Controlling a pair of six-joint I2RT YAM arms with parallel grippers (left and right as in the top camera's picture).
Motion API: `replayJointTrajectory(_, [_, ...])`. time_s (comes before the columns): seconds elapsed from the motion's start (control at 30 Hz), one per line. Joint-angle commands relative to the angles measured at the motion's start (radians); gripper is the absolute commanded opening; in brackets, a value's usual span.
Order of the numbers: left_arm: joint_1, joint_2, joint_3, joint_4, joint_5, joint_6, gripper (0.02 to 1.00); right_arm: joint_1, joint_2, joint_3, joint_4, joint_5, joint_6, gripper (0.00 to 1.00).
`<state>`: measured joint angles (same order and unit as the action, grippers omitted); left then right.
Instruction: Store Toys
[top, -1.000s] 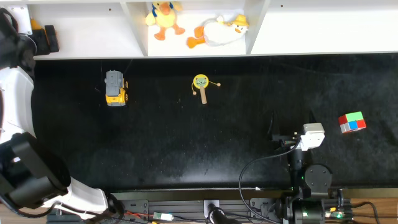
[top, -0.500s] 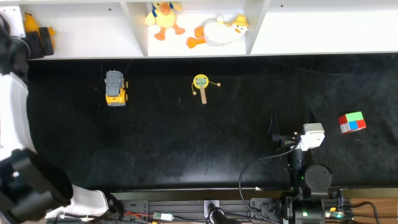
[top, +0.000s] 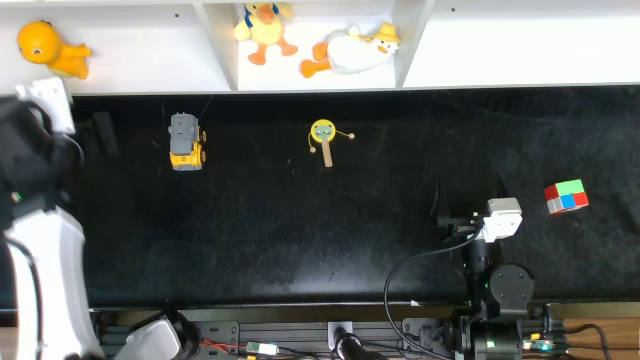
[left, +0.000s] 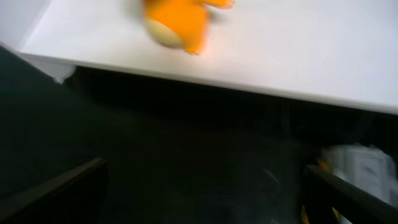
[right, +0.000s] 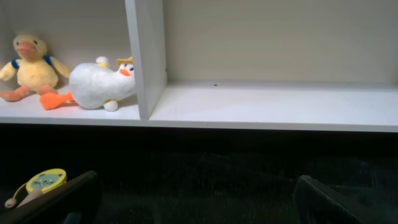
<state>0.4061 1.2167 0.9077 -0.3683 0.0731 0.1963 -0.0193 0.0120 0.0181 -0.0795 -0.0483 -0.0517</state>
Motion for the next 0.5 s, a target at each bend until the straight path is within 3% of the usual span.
replayJointTrajectory(0.03, [-0.108,-0.062,-0.12,0.004,0.034,-0.096,0.998,-0.003,-0.007,-0.013,0.005,-0.003,0.007,0.993])
replayJointTrajectory(0.3, [-0.313,-0.006,-0.161,0.033,0.031,-0.246,0.998,-0.003,-0.007,-0.013,0.005,-0.003,0.007,0.996])
replayJointTrajectory(0.5, [-0.361,0.085,-0.161,0.043,0.031,-0.303,0.998,-0.003,-0.007,-0.013,0.005,-0.003,0.007,0.996])
